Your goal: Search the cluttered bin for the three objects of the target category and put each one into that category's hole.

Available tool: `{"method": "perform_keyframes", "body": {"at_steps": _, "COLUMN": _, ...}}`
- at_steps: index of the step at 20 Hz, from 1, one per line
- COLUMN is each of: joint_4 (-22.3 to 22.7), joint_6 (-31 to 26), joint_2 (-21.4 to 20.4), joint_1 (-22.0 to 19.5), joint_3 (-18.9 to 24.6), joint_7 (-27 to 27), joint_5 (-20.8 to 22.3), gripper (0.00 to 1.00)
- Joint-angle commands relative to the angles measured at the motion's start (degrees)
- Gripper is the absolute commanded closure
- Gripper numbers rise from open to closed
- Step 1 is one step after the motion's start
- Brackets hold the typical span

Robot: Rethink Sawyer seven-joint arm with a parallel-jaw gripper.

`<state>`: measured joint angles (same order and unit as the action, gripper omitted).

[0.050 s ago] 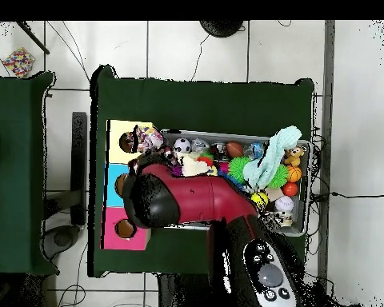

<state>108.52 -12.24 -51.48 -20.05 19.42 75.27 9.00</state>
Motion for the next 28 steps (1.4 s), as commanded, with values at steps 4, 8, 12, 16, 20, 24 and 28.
{"method": "perform_keyframes", "body": {"at_steps": 4, "joint_4": 3.5, "joint_6": 6.8, "joint_2": 4.1, "joint_1": 5.0, "joint_3": -7.4, "joint_7": 17.5, "joint_5": -3.5, "gripper": 1.00}}
{"method": "perform_keyframes", "body": {"at_steps": 8, "joint_4": 3.4, "joint_6": 8.6, "joint_2": 5.4, "joint_1": 7.1, "joint_3": -9.7, "joint_7": 17.2, "joint_5": -3.8, "gripper": 1.00}}
{"method": "perform_keyframes", "body": {"at_steps": 12, "joint_4": 4.7, "joint_6": 10.5, "joint_2": 5.8, "joint_1": 7.6, "joint_3": -8.3, "joint_7": 19.5, "joint_5": -7.2, "gripper": 1.00}}
{"method": "perform_keyframes", "body": {"at_steps": 16, "joint_4": 5.3, "joint_6": 12.0, "joint_2": 6.3, "joint_1": 8.1, "joint_3": -8.2, "joint_7": 20.5, "joint_5": -9.5, "gripper": 1.00}}
{"method": "perform_keyframes", "body": {"at_steps": 20, "joint_4": 6.2, "joint_6": 13.7, "joint_2": 5.9, "joint_1": 7.9, "joint_3": -7.8, "joint_7": 21.2, "joint_5": -10.7, "gripper": 1.00}}
{"method": "perform_keyframes", "body": {"at_steps": 24, "joint_4": 5.9, "joint_6": 14.4, "joint_2": 5.9, "joint_1": 8.8, "joint_3": -8.3, "joint_7": 21.9, "joint_5": -11.5, "gripper": 1.00}}
{"method": "perform_keyframes", "body": {"at_steps": 28, "joint_4": 5.6, "joint_6": 14.8, "joint_2": 6.7, "joint_1": 9.4, "joint_3": -8.8, "joint_7": 22.7, "joint_5": -11.8, "gripper": 1.00}}
